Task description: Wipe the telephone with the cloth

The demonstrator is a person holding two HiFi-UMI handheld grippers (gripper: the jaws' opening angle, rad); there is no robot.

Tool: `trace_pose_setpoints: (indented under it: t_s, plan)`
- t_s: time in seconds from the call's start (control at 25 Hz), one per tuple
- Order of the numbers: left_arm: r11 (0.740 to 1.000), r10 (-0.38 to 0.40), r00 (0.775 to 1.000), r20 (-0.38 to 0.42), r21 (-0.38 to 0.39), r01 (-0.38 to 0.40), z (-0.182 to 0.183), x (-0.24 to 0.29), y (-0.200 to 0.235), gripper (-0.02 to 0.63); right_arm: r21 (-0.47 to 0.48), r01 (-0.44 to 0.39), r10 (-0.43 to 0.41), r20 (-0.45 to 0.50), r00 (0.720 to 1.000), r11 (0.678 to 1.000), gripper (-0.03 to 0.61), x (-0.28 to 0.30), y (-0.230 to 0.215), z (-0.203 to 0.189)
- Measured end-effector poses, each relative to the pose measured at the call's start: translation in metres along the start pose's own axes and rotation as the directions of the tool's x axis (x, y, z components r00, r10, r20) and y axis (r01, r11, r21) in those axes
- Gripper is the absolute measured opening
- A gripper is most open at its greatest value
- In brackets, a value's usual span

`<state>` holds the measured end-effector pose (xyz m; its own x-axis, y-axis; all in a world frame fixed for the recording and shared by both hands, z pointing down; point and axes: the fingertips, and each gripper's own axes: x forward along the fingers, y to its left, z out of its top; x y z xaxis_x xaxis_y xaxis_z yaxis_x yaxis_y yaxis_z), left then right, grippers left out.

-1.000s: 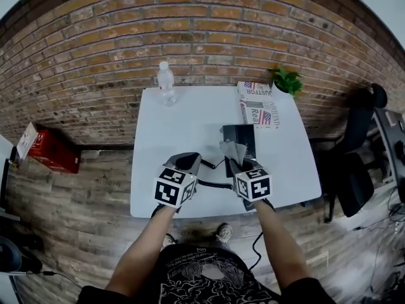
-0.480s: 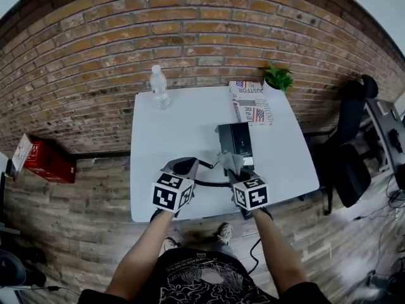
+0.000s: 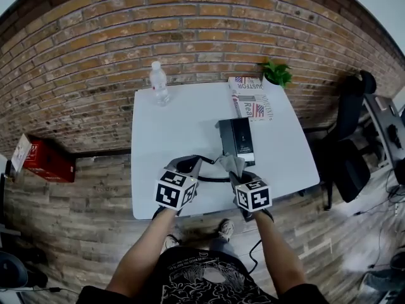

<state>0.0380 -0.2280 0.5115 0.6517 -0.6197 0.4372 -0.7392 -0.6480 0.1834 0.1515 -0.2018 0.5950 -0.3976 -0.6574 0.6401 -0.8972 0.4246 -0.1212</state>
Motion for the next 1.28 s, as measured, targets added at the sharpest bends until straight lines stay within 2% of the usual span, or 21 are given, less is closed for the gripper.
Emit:
trace_pose_setpoints:
  t_s: [0.16, 0.36, 0.6, 0.88, 1.08, 1.28]
  plan:
    - [1.000, 0.002, 1.000, -0.002, -0.001, -0.002, 0.001, 0.003, 0.000, 0.006, -0.008, 0.005, -0.005, 0.056, 0.998, 1.000, 0.011, -0.010, -0.002, 0.021]
    - [1.000, 0.017, 1.000, 0.005, -0.005, -0.017, 0.004, 0.006, 0.003, 0.006, -0.052, 0.005, 0.003, 0.149, 0.989, 0.999, 0.011, -0.021, -0.010, 0.072]
    - [0.998, 0.055, 0.998, 0.014, -0.018, -0.055, 0.009, 0.006, 0.012, 0.006, -0.127, -0.008, 0.033, 0.196, 0.980, 0.992, 0.011, -0.017, -0.016, 0.123]
    - [0.991, 0.125, 0.992, 0.028, -0.043, -0.124, 0.012, -0.002, 0.029, 0.006, -0.229, -0.027, 0.074, 0.201, 0.977, 0.973, 0.011, 0.005, -0.014, 0.164]
    - [0.984, 0.170, 0.985, 0.034, -0.059, -0.168, 0.014, -0.004, 0.039, 0.006, -0.279, -0.039, 0.091, 0.176, 0.980, 0.960, 0.011, 0.025, -0.021, 0.179]
    - [0.976, 0.207, 0.978, 0.036, -0.078, -0.204, 0.013, -0.006, 0.045, 0.006, -0.301, -0.012, 0.067, 0.171, 0.983, 0.953, 0.011, 0.033, -0.040, 0.188]
